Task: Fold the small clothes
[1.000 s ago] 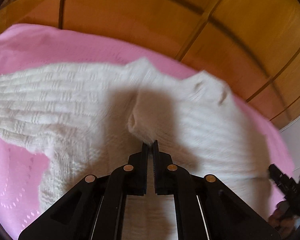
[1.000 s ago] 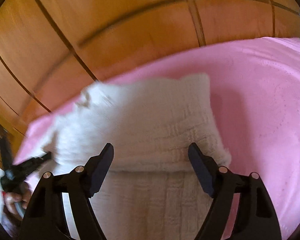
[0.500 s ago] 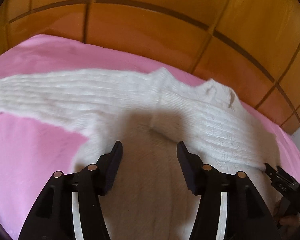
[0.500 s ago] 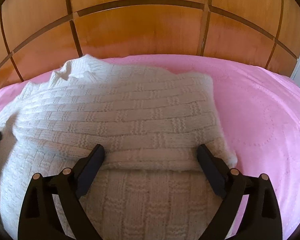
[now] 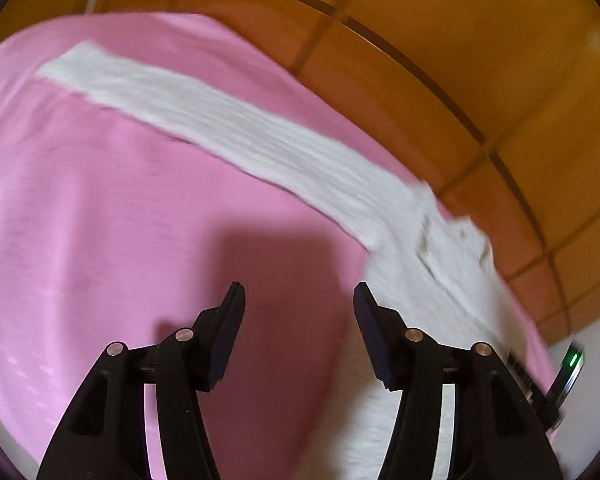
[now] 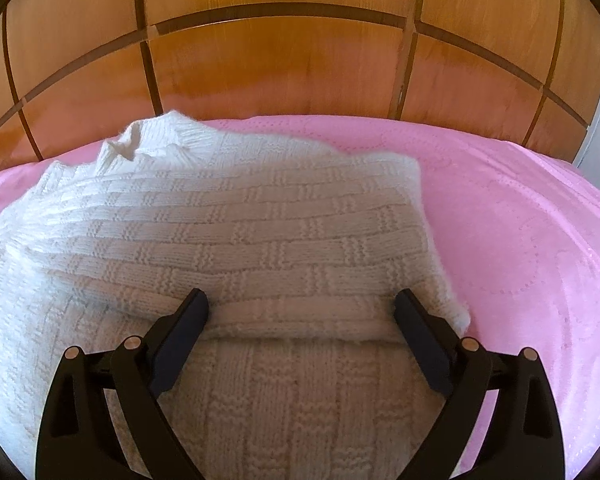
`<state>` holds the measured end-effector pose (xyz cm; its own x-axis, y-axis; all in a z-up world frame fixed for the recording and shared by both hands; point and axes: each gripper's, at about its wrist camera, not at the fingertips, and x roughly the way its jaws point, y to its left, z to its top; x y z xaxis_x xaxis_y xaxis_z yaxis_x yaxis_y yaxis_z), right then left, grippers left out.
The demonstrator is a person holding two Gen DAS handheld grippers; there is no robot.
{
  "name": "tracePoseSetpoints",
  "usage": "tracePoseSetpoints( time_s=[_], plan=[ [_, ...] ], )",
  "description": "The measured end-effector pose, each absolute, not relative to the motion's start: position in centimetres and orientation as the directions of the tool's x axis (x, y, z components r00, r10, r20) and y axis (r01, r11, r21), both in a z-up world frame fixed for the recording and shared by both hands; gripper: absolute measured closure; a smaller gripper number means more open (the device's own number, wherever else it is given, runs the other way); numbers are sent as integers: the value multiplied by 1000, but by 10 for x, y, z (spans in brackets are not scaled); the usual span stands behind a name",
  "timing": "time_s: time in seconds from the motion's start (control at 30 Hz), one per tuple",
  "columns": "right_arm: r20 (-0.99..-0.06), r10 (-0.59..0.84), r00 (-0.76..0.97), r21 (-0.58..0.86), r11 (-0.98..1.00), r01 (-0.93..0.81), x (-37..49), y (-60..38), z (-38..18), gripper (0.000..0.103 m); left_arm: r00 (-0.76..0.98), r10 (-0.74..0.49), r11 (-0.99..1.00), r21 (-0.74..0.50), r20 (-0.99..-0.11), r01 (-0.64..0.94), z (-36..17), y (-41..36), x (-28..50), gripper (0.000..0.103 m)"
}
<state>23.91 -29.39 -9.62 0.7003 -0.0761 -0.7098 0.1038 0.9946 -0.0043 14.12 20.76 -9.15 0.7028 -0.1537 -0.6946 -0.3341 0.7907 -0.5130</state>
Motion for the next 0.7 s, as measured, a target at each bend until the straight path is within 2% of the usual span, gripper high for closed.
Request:
tracePoseSetpoints(
  time_s=[0.17, 0.3, 0.4, 0.43, 0.47, 0.7],
  plan=[
    [-706, -92, 702, -18, 993, 113, 238, -293, -96, 8, 743, -87, 645, -605, -664, -466, -88, 292, 131, 48],
    [-706, -94, 702, -20, 993, 113, 237, -293, -96, 7, 768, -24, 502, -672, -640, -544, -88, 362, 132, 52],
    [-707, -94, 701, -21, 993, 112, 238, -294, -95, 7, 768, -4, 436, -692, -640, -575, -91, 394, 139, 52],
    [-707, -95, 701, -22, 993, 113, 238, -295, -95, 7, 765, 1, 414, -696, -645, -587, -93, 402, 144, 59],
    [-707, -96, 701, -23, 993, 113, 238, -295, -95, 6, 756, 10, 390, -693, -655, -606, -96, 410, 148, 61],
    [-708, -100, 699, -26, 993, 116, 238, -296, -95, 5, 731, 31, 287, -694, -682, -660, -117, 448, 173, 61]
  ],
)
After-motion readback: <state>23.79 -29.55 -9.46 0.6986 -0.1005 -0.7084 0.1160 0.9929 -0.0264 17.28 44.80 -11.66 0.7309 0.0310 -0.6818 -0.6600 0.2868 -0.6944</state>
